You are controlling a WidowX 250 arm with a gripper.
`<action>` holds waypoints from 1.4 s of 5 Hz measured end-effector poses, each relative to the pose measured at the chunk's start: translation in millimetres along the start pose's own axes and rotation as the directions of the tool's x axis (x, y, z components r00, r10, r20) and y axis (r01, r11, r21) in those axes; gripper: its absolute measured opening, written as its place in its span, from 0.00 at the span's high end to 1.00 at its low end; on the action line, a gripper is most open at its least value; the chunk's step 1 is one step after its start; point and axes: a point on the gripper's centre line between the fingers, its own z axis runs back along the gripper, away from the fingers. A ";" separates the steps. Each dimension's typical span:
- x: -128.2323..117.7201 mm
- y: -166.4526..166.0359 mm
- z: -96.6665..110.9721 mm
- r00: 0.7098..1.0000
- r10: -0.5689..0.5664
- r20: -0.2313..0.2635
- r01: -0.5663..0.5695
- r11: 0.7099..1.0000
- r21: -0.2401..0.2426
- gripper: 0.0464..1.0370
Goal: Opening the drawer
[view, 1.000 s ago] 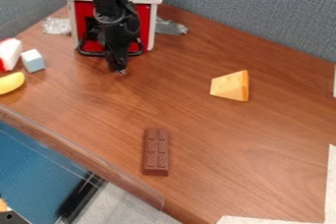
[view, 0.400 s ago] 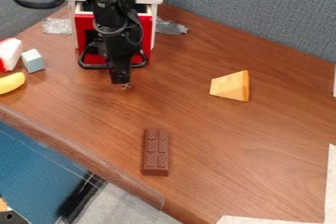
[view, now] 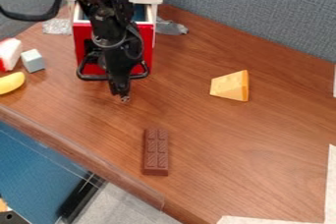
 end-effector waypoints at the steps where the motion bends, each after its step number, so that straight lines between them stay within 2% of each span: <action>1: -5.1 -6.2 -2.8 1.000 -0.001 -0.011 0.001 1.000 -0.001 0.85; 4: -11.0 -22.9 -0.2 1.000 -0.017 -0.001 0.017 1.000 0.014 0.86; 7: -15.6 -41.9 4.5 1.000 -0.021 0.002 0.021 1.000 0.009 0.86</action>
